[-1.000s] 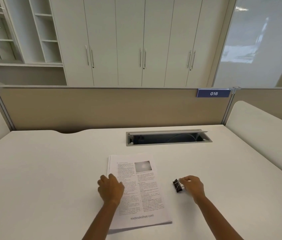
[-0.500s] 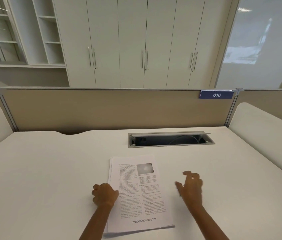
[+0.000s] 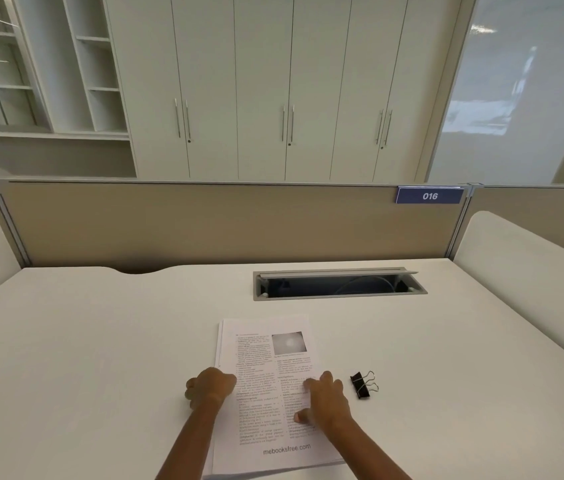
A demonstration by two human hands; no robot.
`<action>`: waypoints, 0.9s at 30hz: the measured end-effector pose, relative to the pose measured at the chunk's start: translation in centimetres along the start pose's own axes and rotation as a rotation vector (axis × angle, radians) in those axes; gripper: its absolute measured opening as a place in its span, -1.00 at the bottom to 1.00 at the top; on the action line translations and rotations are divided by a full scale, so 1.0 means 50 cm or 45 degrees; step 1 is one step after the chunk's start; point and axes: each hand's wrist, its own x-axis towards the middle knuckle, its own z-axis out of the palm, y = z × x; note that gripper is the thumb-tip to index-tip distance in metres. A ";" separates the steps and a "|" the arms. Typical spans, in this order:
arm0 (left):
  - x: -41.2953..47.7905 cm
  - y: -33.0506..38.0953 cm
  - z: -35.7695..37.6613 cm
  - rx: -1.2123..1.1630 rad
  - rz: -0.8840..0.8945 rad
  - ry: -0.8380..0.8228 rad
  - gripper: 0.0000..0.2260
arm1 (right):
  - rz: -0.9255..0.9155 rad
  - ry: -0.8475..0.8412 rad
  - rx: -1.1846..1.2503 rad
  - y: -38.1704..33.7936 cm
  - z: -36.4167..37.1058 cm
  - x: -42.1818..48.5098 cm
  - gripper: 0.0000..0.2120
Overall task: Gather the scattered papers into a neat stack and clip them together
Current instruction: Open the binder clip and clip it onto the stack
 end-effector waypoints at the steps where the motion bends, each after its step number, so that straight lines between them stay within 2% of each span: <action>1: 0.004 0.001 -0.002 -0.049 0.004 -0.007 -0.80 | -0.001 0.004 -0.005 0.000 0.000 0.002 -0.43; 4: 0.013 0.005 -0.002 -0.255 -0.023 -0.035 -0.71 | 0.001 0.014 -0.013 -0.001 0.001 0.003 -0.43; 7: 0.020 0.007 0.004 -0.435 -0.036 -0.077 -0.73 | 0.000 0.018 -0.012 -0.001 0.000 0.002 -0.43; 11: 0.024 0.004 0.012 -0.447 0.047 -0.093 -0.90 | 0.002 0.026 -0.010 -0.001 0.001 0.002 -0.43; 13: 0.031 0.007 0.010 -0.492 0.054 -0.114 -0.92 | 0.002 0.027 -0.014 0.000 0.002 0.003 -0.43; 17: 0.036 0.004 0.005 -0.539 0.044 -0.139 -0.81 | 0.011 0.022 0.011 0.004 0.004 0.008 -0.42; 21: 0.030 -0.018 0.016 -0.614 0.175 -0.143 -0.73 | 0.011 0.024 0.032 0.007 0.007 0.013 -0.42; 25: 0.021 -0.029 0.014 -0.781 0.301 -0.177 -0.69 | -0.003 0.048 0.188 0.021 0.000 0.017 -0.36; 27: 0.014 -0.036 0.006 -0.850 0.390 -0.183 -0.70 | 0.005 0.156 0.440 0.034 -0.002 0.021 -0.30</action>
